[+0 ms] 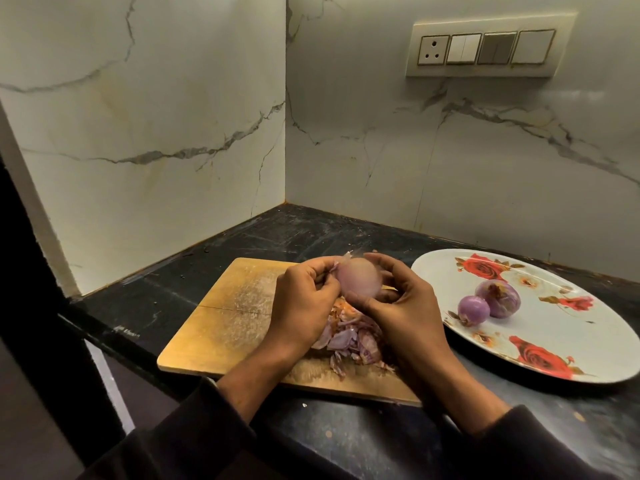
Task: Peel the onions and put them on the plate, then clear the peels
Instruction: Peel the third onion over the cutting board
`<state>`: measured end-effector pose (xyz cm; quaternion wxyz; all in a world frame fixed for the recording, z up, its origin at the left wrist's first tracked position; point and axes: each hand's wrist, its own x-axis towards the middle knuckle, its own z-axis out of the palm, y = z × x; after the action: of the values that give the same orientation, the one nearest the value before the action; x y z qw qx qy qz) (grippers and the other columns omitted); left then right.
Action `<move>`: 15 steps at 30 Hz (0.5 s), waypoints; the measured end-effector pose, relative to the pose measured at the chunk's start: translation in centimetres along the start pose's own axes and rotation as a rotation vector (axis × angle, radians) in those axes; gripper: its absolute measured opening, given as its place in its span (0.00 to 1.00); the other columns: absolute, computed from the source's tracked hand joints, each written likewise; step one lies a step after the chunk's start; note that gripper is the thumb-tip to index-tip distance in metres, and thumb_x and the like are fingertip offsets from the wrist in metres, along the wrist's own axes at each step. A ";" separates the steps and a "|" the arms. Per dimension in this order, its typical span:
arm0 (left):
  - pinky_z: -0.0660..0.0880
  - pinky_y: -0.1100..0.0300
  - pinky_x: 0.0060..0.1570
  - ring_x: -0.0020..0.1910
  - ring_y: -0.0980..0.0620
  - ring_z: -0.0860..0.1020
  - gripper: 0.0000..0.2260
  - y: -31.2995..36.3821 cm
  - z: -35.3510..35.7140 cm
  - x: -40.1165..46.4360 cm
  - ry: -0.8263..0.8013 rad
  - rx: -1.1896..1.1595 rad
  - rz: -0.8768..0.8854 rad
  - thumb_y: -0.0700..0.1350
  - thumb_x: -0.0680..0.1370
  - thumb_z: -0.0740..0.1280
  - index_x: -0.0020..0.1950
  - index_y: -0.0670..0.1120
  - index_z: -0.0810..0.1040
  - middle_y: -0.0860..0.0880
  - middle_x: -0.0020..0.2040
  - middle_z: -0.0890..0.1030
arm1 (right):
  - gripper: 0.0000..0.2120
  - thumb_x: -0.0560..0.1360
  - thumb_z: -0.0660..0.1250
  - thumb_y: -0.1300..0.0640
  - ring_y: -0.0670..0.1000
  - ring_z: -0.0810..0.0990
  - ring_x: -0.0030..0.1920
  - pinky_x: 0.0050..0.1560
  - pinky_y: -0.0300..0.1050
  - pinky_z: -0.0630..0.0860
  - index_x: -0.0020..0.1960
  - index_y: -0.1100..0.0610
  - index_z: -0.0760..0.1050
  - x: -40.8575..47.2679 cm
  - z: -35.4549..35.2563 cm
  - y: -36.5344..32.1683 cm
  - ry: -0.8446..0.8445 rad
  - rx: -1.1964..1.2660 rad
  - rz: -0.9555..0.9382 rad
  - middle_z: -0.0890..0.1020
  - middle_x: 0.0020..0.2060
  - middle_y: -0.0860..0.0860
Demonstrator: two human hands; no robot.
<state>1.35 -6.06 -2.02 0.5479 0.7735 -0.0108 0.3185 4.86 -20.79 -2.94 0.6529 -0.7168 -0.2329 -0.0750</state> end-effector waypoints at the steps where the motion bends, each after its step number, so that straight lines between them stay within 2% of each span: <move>1: 0.78 0.71 0.46 0.49 0.68 0.81 0.12 0.0 -0.1 0.0 0.011 0.000 0.002 0.37 0.79 0.68 0.61 0.47 0.83 0.60 0.48 0.83 | 0.28 0.66 0.82 0.57 0.50 0.86 0.51 0.51 0.53 0.85 0.64 0.46 0.79 0.0 0.0 -0.1 -0.003 0.007 0.001 0.84 0.56 0.48; 4: 0.80 0.67 0.48 0.49 0.65 0.83 0.11 -0.2 -0.2 0.2 0.017 -0.024 -0.011 0.39 0.79 0.69 0.60 0.47 0.83 0.57 0.49 0.85 | 0.28 0.67 0.82 0.56 0.49 0.85 0.53 0.52 0.52 0.84 0.64 0.45 0.79 -0.1 0.1 -0.2 0.003 0.010 0.004 0.84 0.56 0.47; 8: 0.82 0.61 0.51 0.55 0.57 0.83 0.12 0.1 0.2 0.2 -0.090 -0.201 -0.111 0.39 0.82 0.64 0.65 0.45 0.80 0.51 0.56 0.84 | 0.26 0.68 0.80 0.58 0.50 0.86 0.53 0.52 0.50 0.84 0.64 0.48 0.79 -0.1 -0.3 -0.5 0.026 0.151 0.077 0.83 0.58 0.51; 11: 0.83 0.56 0.51 0.54 0.52 0.84 0.13 0.4 0.4 0.1 -0.163 -0.361 -0.202 0.45 0.82 0.64 0.65 0.46 0.79 0.48 0.55 0.85 | 0.25 0.68 0.80 0.57 0.53 0.86 0.54 0.53 0.55 0.84 0.63 0.47 0.80 -0.2 -0.3 -0.6 0.008 0.269 0.140 0.84 0.57 0.54; 13: 0.83 0.54 0.52 0.54 0.49 0.85 0.17 0.3 0.3 0.1 -0.189 -0.423 -0.227 0.48 0.79 0.65 0.66 0.45 0.79 0.46 0.55 0.85 | 0.25 0.68 0.80 0.56 0.53 0.86 0.54 0.52 0.55 0.84 0.63 0.46 0.80 -0.3 -0.1 -0.7 0.007 0.278 0.146 0.84 0.57 0.55; 15: 0.83 0.55 0.51 0.54 0.48 0.85 0.16 0.3 0.2 0.3 -0.192 -0.469 -0.248 0.45 0.79 0.66 0.65 0.44 0.79 0.45 0.55 0.86 | 0.26 0.67 0.80 0.55 0.53 0.86 0.54 0.52 0.53 0.84 0.64 0.47 0.79 -0.3 0.0 -0.8 -0.004 0.291 0.151 0.84 0.57 0.54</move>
<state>1.51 -6.24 -1.65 0.7431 0.6477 -0.0415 0.1630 4.21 -20.79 -2.33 0.7531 -0.6304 -0.1879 0.0102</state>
